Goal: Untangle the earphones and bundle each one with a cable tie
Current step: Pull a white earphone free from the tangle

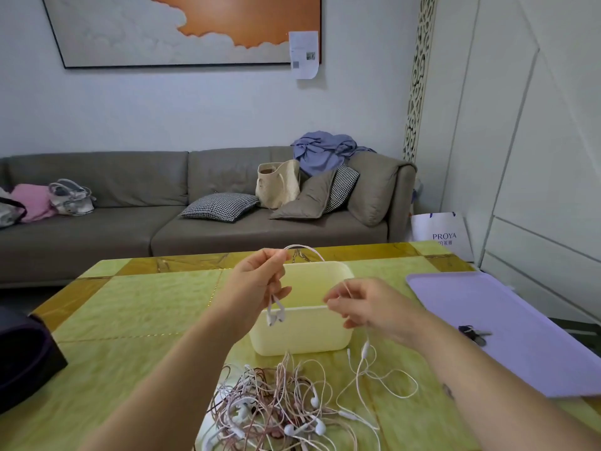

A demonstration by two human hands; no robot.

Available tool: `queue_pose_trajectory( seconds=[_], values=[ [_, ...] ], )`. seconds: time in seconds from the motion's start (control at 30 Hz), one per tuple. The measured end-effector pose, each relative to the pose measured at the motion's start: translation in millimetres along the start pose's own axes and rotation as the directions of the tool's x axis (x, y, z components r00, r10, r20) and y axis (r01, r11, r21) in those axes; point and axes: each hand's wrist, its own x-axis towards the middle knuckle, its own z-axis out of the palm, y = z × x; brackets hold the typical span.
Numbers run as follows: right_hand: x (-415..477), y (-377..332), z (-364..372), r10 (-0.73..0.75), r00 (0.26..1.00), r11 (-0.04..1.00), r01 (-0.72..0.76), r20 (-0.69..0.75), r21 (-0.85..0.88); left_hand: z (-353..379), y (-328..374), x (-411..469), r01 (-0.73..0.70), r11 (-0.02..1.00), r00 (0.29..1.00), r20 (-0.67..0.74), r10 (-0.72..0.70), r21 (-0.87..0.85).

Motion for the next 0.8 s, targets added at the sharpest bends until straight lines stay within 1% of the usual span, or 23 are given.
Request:
queue_pose_trajectory(
  seconds=[0.1,0.17,0.23,0.27,0.33,0.4,0.47,0.53,0.57,0.63,0.73,0.77,0.8],
  values=[
    [-4.2,-6.7,-24.5,0.016,0.996,0.982,0.001,-0.084,0.19,-11.0,-4.4,3.3,0.023,0.999,0.999,-0.03,-0.022,0.028],
    [-4.5,-6.5,-39.8,0.02,0.983,0.968,0.027,-0.182,0.249,-17.7,-4.3,5.6,0.058,0.998,0.998,-0.026,-0.058,-0.005],
    [-2.1,0.4,-52.2,0.025,0.966,0.982,0.024,-0.257,0.185,-24.5,-2.6,5.9,0.126,0.989,0.991,0.061,-0.122,-0.075],
    [-0.7,6.0,-56.8,0.035,0.96,0.99,0.004,-0.277,0.138,-27.5,-1.5,5.2,0.177,0.976,0.977,0.146,-0.157,-0.13],
    [2.7,17.9,-62.6,0.059,0.956,0.994,-0.031,-0.286,0.1,-33.9,1.3,2.8,0.281,0.93,0.918,0.35,-0.188,-0.238],
    [7.0,27.0,-62.3,0.072,0.959,0.991,-0.037,-0.274,0.128,-36.2,5.8,0.5,0.321,0.905,0.856,0.493,-0.152,-0.278],
    [11.7,33.5,-57.0,0.075,0.958,0.989,-0.036,-0.277,0.142,-34.4,12.1,0.3,0.35,0.886,0.811,0.573,-0.123,-0.305],
    [16.1,38.6,-50.3,0.072,0.947,0.995,-0.045,-0.313,0.091,-26.1,21.2,-1.7,0.444,0.827,0.73,0.675,-0.11,-0.344],
    [17.3,40.8,-46.8,0.067,0.941,0.997,-0.055,-0.331,0.045,-21.1,24.8,-2.8,0.477,0.799,0.705,0.702,-0.099,-0.366],
    [17.0,44.4,-39.5,0.041,0.94,0.998,-0.052,-0.338,-0.023,-14.0,30.2,-7.6,0.453,0.813,0.726,0.681,-0.097,-0.367],
    [13.4,46.6,-31.3,-0.008,0.956,1.0,-0.001,-0.292,-0.029,0.4,34.3,-10.8,0.442,0.819,0.684,0.728,-0.044,-0.366],
    [11.7,46.2,-29.6,-0.014,0.962,1.0,0.006,-0.273,-0.03,6.2,32.6,-11.3,0.441,0.813,0.684,0.729,-0.03,-0.38],
    [10.3,45.4,-28.6,-0.012,0.967,0.999,0.004,-0.255,-0.032,10.6,29.9,-11.7,0.444,0.809,0.7,0.713,-0.044,-0.386]
  ],
)
